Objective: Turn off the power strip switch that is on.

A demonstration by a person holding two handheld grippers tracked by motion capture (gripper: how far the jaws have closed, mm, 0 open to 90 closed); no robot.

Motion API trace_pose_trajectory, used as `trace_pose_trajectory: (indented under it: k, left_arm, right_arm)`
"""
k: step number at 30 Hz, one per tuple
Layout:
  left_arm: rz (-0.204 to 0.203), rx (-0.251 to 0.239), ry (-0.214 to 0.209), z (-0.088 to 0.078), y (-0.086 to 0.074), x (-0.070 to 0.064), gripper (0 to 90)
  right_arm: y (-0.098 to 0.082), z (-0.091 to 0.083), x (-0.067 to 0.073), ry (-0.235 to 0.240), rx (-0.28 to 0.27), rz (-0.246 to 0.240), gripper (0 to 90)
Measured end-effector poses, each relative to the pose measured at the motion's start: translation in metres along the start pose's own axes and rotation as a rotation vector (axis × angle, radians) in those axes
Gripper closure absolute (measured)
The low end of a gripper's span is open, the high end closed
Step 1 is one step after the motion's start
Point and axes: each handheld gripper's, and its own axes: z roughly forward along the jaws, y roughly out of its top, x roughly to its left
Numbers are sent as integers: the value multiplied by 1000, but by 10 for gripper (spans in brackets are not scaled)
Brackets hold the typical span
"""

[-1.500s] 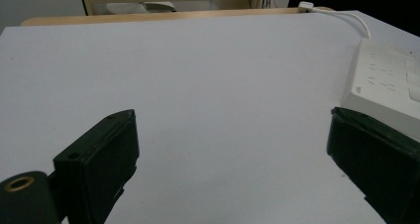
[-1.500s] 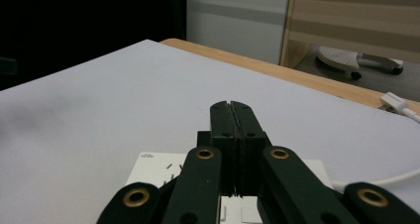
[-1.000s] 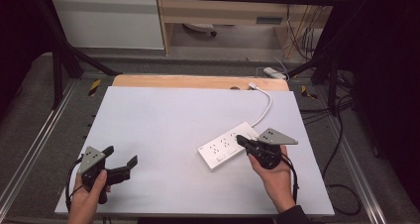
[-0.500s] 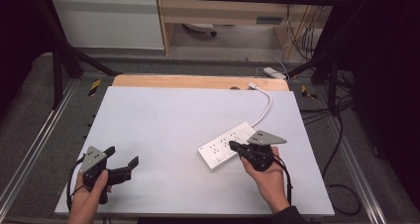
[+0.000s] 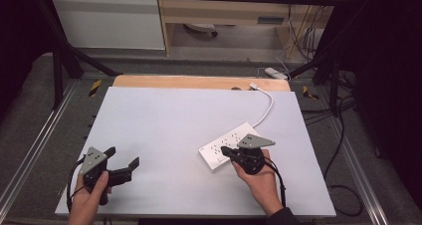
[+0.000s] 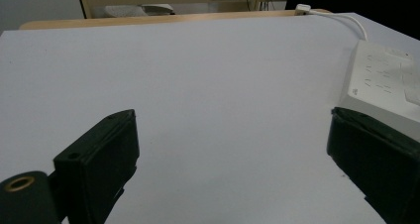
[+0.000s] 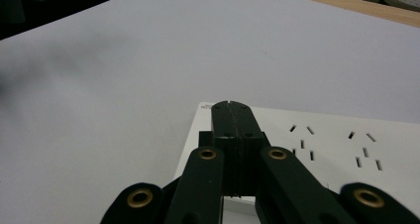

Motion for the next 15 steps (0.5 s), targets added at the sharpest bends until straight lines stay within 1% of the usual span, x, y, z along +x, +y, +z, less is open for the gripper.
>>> trace_pose_trajectory:
  k: [7, 15]
  left_arm:
    - [3, 4, -1, 1, 0, -1, 61]
    - [12, 7, -10, 1, 0, -2, 61]
  right_arm:
    - [-3, 7, 4, 14, 21, 9, 900]
    - [-6, 8, 2, 11, 37, 21, 900]
